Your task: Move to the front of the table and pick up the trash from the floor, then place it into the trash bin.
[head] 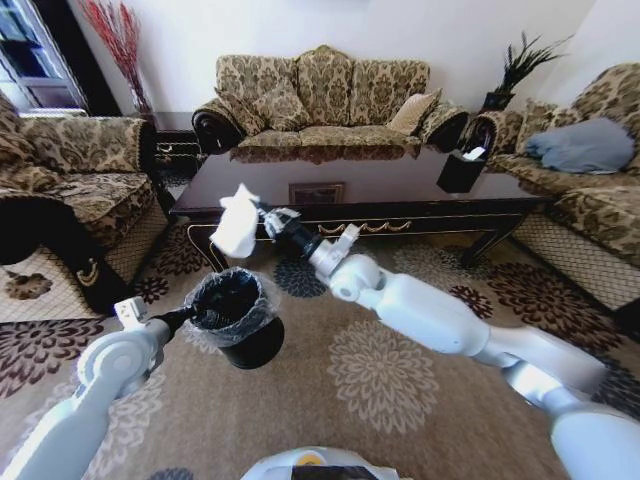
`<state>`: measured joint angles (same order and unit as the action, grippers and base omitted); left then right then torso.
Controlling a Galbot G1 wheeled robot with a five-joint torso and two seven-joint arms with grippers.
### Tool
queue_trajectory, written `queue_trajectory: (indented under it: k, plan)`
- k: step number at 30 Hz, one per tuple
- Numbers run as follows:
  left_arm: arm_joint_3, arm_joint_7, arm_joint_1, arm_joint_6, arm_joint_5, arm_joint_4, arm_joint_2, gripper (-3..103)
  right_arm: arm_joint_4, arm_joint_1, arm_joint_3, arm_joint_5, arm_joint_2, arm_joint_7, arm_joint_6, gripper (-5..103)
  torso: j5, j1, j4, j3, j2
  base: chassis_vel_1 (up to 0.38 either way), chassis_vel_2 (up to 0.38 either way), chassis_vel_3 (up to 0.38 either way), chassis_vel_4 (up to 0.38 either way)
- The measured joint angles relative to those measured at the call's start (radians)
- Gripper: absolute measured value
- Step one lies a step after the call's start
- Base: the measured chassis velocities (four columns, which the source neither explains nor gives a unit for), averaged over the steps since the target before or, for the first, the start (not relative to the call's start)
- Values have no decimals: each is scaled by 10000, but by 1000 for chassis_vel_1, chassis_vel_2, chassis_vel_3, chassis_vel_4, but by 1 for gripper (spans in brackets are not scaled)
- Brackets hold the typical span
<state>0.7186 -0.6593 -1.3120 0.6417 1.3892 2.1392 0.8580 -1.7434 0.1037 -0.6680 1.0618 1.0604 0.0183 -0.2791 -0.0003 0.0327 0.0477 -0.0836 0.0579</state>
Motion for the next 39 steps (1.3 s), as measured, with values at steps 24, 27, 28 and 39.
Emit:
queue_trajectory:
  k: [24,27,28,39]
  plan:
    - [653,-179,198,8,637,282,-461,4,145,1065,-1040,-1052,-232,-118,-189,0,4,0,3,0,0,0,0,0,0]
    - [661,-192,161,16,638,320,-458,4,134,1070,-1041,-1054,-246,-140,-188,11,4,0,2,1,0,0,0,0,0]
    - [665,-205,141,19,638,336,-455,4,134,1069,-1041,-1054,-253,-141,-187,16,3,-1,2,1,0,0,0,0,0]
    - [702,-210,181,34,638,204,-549,4,-14,1177,-999,-1081,-562,-110,-171,54,3,0,2,1,-2,0,0,0,0]
